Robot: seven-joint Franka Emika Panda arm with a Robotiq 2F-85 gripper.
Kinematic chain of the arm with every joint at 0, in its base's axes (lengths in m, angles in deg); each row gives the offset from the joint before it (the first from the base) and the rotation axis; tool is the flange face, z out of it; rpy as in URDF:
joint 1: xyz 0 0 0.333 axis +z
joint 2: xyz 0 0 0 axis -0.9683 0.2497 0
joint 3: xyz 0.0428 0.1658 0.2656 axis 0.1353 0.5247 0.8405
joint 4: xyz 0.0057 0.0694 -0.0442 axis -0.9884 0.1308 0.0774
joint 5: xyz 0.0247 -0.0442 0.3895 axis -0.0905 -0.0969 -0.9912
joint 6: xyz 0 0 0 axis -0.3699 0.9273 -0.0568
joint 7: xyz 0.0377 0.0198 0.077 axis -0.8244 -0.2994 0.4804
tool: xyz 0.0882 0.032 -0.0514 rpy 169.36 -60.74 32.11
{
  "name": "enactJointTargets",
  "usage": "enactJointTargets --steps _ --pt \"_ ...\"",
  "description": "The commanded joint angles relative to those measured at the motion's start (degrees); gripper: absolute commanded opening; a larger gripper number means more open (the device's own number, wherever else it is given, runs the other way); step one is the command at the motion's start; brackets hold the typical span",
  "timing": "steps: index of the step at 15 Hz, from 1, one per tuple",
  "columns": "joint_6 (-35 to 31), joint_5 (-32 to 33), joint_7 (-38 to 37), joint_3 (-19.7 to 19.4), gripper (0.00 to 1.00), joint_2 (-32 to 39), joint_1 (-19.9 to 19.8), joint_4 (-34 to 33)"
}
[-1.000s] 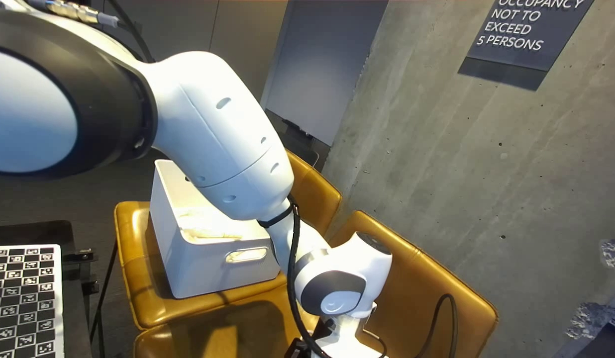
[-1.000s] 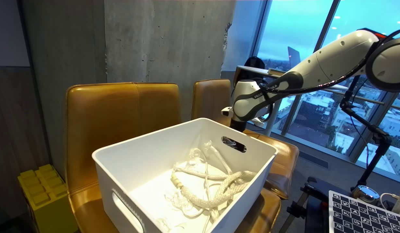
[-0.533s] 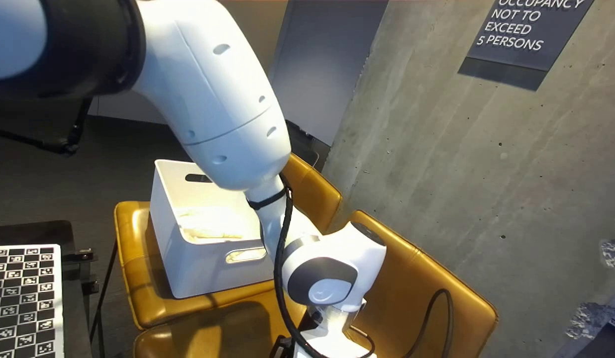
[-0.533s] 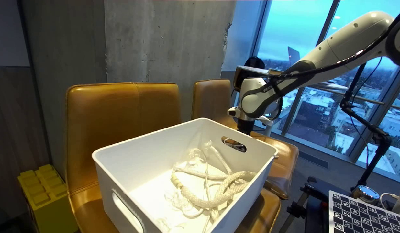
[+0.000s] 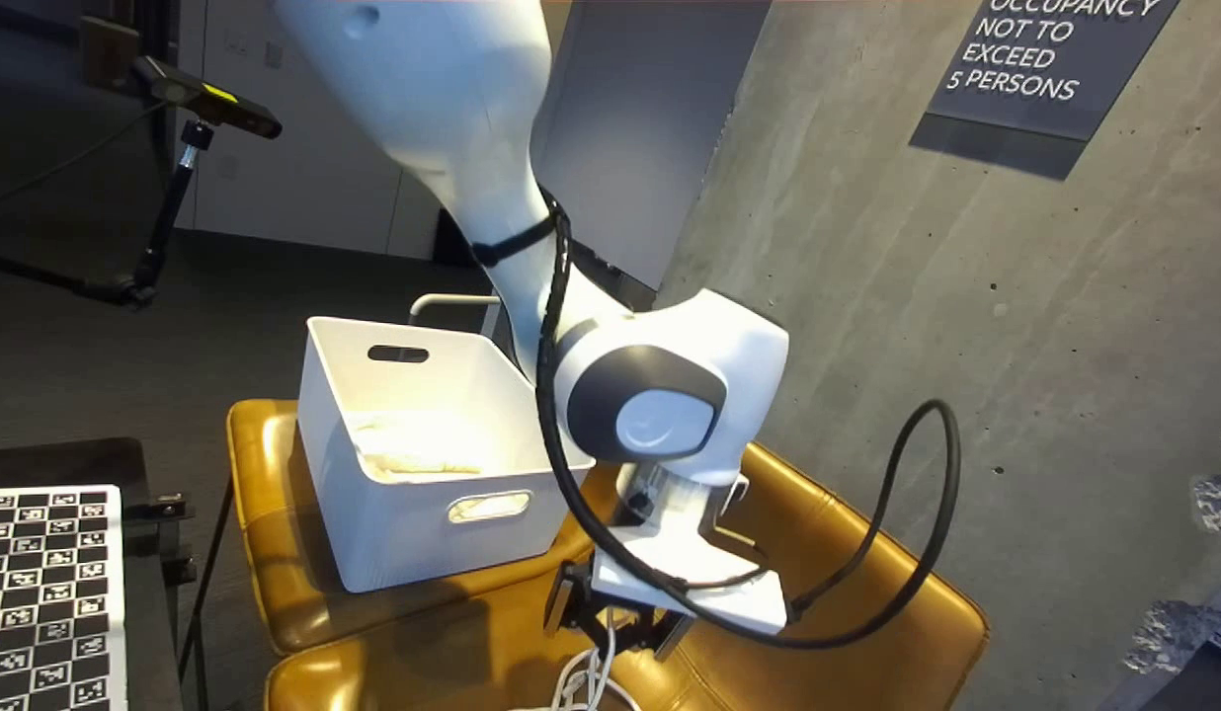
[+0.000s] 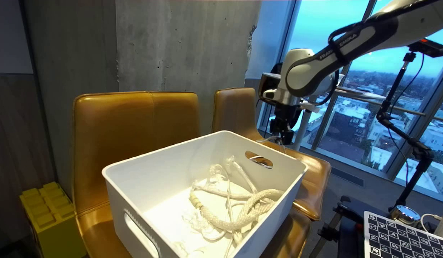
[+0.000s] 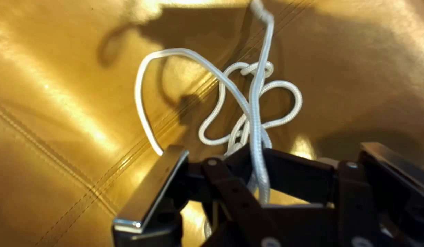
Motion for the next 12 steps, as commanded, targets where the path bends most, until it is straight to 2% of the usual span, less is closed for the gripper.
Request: enactJointTargets --steps 1,7,12 --pt "-0.63 1.5 -0.73 0.27 0.0 -12.79 1.76 9.24" --pt "1.65 1.49 -3.14 1.26 0.0 -28.38 7.76 14.08" --pt "4.89 3.72 -10.28 4.6 0.0 -38.34 15.19 16.83"
